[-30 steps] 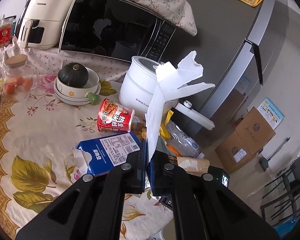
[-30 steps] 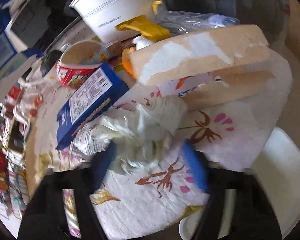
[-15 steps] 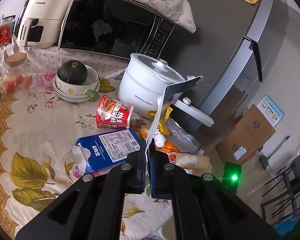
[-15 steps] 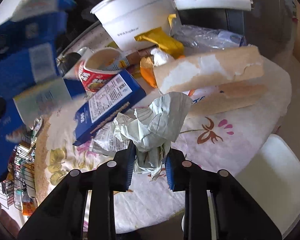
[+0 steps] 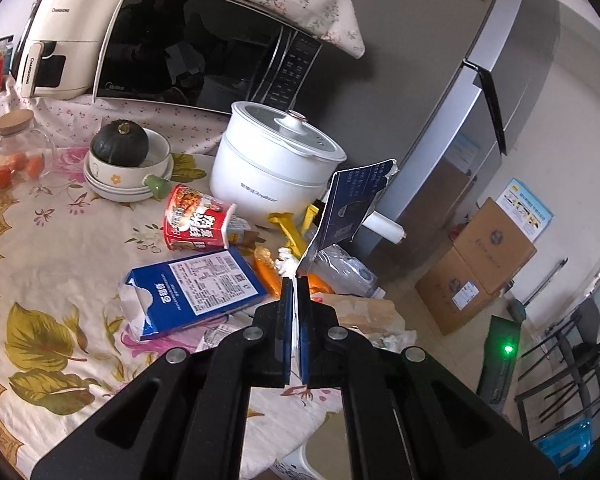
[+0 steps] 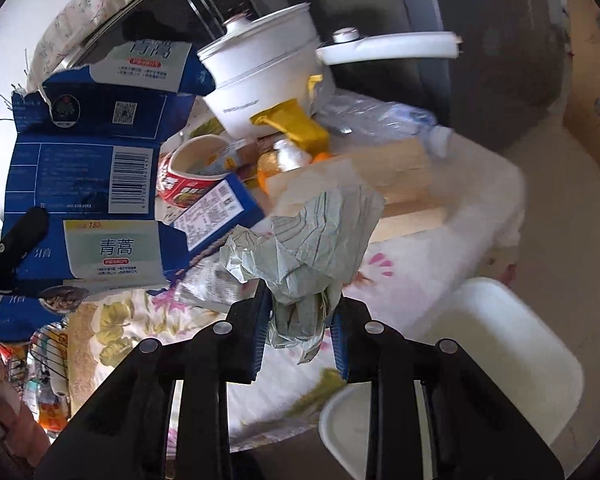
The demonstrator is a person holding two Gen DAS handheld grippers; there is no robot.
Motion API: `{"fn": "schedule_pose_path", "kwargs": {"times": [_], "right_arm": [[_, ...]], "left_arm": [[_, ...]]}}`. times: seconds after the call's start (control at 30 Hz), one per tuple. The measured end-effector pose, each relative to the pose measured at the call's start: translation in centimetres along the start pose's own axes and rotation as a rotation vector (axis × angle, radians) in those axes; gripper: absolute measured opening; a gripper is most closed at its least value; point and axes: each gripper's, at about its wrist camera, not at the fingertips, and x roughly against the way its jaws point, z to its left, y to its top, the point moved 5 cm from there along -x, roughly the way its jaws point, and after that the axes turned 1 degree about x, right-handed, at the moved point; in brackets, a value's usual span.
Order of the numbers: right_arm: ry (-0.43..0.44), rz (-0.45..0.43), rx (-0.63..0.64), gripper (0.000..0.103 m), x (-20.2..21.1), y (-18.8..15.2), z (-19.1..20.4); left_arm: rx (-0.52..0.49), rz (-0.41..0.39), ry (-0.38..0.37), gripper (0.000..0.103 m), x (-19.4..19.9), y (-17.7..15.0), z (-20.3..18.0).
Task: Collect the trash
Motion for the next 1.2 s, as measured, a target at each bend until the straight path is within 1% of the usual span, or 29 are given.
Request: {"fn": "schedule_pose_path", "kwargs": {"times": [0.07, 0.17, 0.23, 0.33, 0.43, 0.47, 0.5, 0.53, 0.57, 0.63, 0.7, 0.77, 0.83, 0.87, 0.9, 0.97, 1.07, 1.2], "right_arm": [[-0.011, -0.004, -0.006, 0.026, 0.7, -0.3, -0.9], [-0.050, -0.018, -0.003, 0.026, 1.9, -0.7, -2.2], [-0.073, -0.011, 0.000, 0.027, 2.0, -1.2, -2.8], [-0.107, 0.028, 0.001, 0.029, 2.0, -2.7, -4.0], [-0.148, 0.102, -0.004, 0.034, 1.8, -4.8, -5.4], [-0.154, 0.114, -0.003, 0.038, 1.8, -5.1, -5.5], [-0.161, 0.131, -0.004, 0.048, 1.8, -5.6, -5.9], [-0.167, 0.133, -0.008, 0.055, 2.0, -6.0, -6.1], [-0.177, 0.127, -0.011, 0.064, 2.3, -6.3, -6.4], [-0.203, 0.113, -0.006, 0.067, 3.0, -6.9, -6.9], [-0.225, 0.100, -0.021, 0.078, 3.8, -7.4, -7.7], [-0.238, 0.087, -0.049, 0.083, 4.4, -7.6, -8.6], [-0.270, 0.066, -0.068, 0.083, 5.1, -7.6, -9.6], [-0.313, 0.040, -0.073, 0.086, 5.6, -7.4, -10.3], [-0.336, 0.023, -0.074, 0.088, 5.9, -7.2, -10.7], [-0.425, -0.045, -0.063, 0.089, 7.1, -6.5, -11.6], [-0.500, -0.119, -0.057, 0.089, 8.6, -5.7, -12.5], [-0.600, -0.225, -0.065, 0.093, 11.1, -4.9, -13.7]], "left_arm": [[-0.008, 0.003, -0.007, 0.002, 0.0, -0.3, -0.4], [-0.025, 0.011, -0.019, 0.002, -0.1, -0.8, -1.3], [-0.034, 0.019, -0.027, 0.002, -0.1, -1.2, -1.8], [-0.050, 0.034, -0.045, 0.002, -0.3, -2.0, -2.7], [-0.065, 0.053, -0.064, 0.002, -0.4, -2.9, -3.6], [-0.069, 0.058, -0.069, 0.002, -0.5, -3.2, -3.9], [-0.073, 0.064, -0.076, 0.002, -0.5, -3.5, -4.1], [-0.076, 0.074, -0.085, 0.002, -0.6, -3.8, -4.5], [-0.080, 0.084, -0.092, 0.002, -0.7, -4.1, -4.8], [-0.092, 0.103, -0.101, 0.002, -1.1, -4.9, -5.5], [-0.102, 0.121, -0.106, 0.002, -1.4, -5.6, -6.1], [-0.108, 0.140, -0.111, 0.002, -1.8, -6.3, -6.5], [-0.114, 0.165, -0.118, 0.002, -2.3, -7.1, -7.0], [-0.116, 0.173, -0.120, 0.003, -2.5, -7.4, -7.2], [-0.120, 0.183, -0.123, 0.003, -2.7, -7.7, -7.4], [-0.126, 0.210, -0.127, 0.003, -3.4, -8.5, -8.0], [-0.134, 0.248, -0.138, 0.003, -4.3, -9.7, -8.9], [-0.149, 0.301, -0.154, 0.003, -5.5, -11.3, -10.4]]}}
